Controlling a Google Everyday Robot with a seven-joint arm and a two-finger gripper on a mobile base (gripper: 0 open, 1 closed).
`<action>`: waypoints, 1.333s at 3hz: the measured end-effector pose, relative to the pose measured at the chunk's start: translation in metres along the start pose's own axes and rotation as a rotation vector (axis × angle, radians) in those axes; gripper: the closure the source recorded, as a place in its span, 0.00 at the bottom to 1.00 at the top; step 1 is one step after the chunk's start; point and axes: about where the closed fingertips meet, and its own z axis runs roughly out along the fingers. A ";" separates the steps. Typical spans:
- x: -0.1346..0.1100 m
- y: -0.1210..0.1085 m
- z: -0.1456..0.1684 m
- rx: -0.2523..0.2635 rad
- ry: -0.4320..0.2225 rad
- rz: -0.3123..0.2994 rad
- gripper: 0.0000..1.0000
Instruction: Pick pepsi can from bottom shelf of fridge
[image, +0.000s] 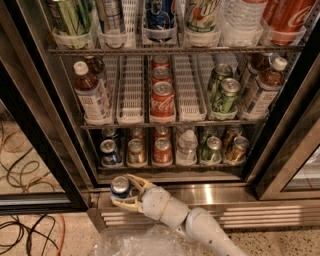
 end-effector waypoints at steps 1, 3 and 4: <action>-0.012 0.009 -0.014 -0.004 0.003 -0.010 1.00; -0.037 0.052 -0.064 0.038 0.119 -0.002 1.00; -0.037 0.052 -0.064 0.037 0.119 -0.002 1.00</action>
Offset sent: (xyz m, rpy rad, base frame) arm -0.0661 -0.0319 0.0234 -0.0727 0.0290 -0.0230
